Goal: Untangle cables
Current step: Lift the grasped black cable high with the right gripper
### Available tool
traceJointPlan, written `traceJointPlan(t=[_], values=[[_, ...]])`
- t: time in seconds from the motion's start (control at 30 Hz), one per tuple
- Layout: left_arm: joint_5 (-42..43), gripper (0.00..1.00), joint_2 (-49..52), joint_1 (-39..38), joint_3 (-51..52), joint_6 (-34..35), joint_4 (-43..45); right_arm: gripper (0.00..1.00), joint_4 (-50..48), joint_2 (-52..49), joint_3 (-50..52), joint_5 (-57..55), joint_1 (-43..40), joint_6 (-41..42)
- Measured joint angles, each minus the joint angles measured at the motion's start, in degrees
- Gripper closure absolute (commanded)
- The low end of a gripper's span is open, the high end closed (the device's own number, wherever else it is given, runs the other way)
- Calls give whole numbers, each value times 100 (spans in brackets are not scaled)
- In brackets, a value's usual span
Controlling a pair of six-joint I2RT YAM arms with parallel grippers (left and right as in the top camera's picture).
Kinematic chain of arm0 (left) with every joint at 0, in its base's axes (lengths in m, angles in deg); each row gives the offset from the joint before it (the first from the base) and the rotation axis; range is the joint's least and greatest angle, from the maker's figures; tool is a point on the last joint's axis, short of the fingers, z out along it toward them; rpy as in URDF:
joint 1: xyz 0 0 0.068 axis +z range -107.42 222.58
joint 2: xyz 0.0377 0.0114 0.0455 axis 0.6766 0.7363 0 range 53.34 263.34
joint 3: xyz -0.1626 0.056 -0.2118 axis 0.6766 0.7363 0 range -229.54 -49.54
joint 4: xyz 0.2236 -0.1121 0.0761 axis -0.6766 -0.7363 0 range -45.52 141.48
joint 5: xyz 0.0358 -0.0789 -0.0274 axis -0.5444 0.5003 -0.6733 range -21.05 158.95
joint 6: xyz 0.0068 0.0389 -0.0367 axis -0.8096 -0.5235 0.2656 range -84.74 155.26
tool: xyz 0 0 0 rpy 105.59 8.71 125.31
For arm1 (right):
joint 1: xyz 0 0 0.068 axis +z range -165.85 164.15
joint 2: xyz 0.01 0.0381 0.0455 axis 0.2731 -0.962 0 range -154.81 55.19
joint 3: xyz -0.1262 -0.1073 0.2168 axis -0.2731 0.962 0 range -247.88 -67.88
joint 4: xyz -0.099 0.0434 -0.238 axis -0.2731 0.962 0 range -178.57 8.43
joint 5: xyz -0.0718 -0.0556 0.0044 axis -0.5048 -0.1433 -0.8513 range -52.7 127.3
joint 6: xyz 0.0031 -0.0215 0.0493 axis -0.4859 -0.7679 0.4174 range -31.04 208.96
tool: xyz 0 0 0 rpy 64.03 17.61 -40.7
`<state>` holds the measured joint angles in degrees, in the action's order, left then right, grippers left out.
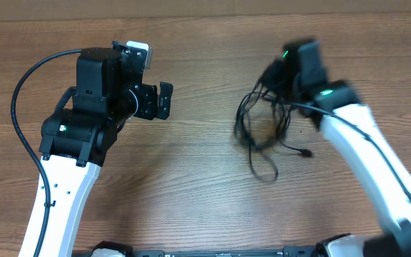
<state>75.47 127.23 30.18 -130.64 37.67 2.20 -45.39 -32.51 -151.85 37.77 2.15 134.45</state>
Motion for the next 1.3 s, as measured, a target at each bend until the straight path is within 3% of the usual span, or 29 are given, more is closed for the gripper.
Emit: traceJointPlan(t=[0.07, 0.2, 0.4, 0.67, 0.83, 1.0, 1.3], values=[[2, 0, 0, 0, 0, 0, -4, 96, 879, 251, -1211, 85, -2, -540], [17, 0, 0, 0, 0, 0, -7, 96, 1725, 470, -3095, 542, -7, -1576], [15, 0, 0, 0, 0, 0, -4, 96, 1982, 459, -4824, 1318, -7, -2109], [142, 0, 0, 0, 0, 0, -7, 96, 1947, 466, -5665, 1812, -7, -2570], [238, 0, 0, 0, 0, 0, -33, 96, 2251, -63, -5737, 452, -37, -3016], [273, 0, 0, 0, 0, -55, -195, 96, 1169, -1082, -5740, -348, -221, -3248], [273, 0, 0, 0, 0, -282, -157, 96, -59, -651, -7171, -535, -225, -3633]])
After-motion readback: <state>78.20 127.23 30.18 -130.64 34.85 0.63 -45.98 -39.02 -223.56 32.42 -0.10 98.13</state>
